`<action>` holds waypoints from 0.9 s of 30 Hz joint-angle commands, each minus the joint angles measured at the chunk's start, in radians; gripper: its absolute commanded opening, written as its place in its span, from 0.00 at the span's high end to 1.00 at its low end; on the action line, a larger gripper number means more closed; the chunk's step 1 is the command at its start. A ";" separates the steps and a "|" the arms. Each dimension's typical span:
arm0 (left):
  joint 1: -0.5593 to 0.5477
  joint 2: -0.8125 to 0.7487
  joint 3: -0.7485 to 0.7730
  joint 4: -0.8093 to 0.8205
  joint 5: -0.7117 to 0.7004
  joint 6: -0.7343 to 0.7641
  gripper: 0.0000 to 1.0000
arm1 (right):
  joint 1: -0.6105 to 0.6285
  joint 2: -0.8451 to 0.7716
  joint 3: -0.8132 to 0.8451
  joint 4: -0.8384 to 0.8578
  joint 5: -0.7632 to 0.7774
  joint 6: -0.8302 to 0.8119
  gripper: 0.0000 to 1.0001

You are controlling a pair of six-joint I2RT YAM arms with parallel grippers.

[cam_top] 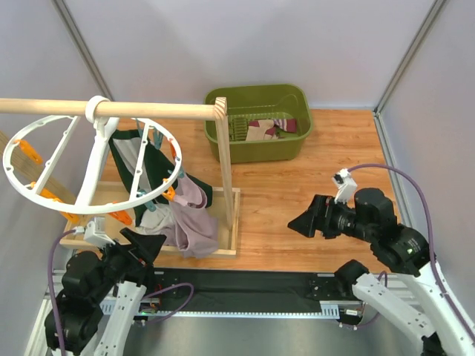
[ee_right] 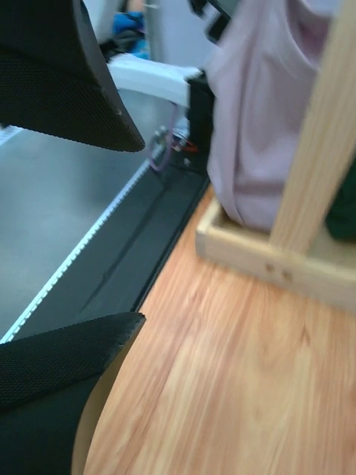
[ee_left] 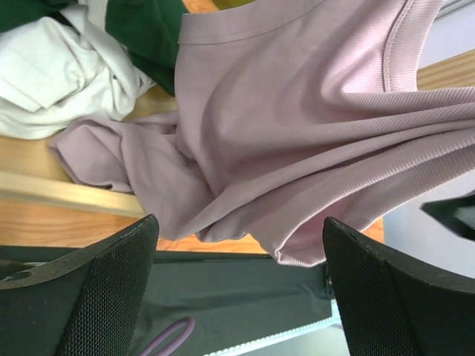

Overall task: Clip the socks to the hanger
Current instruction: Open the clamp at the hanger.

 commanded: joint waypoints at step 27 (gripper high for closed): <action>0.000 -0.137 0.316 -0.104 0.002 0.032 0.29 | 1.218 0.800 0.468 0.922 0.765 -0.410 0.40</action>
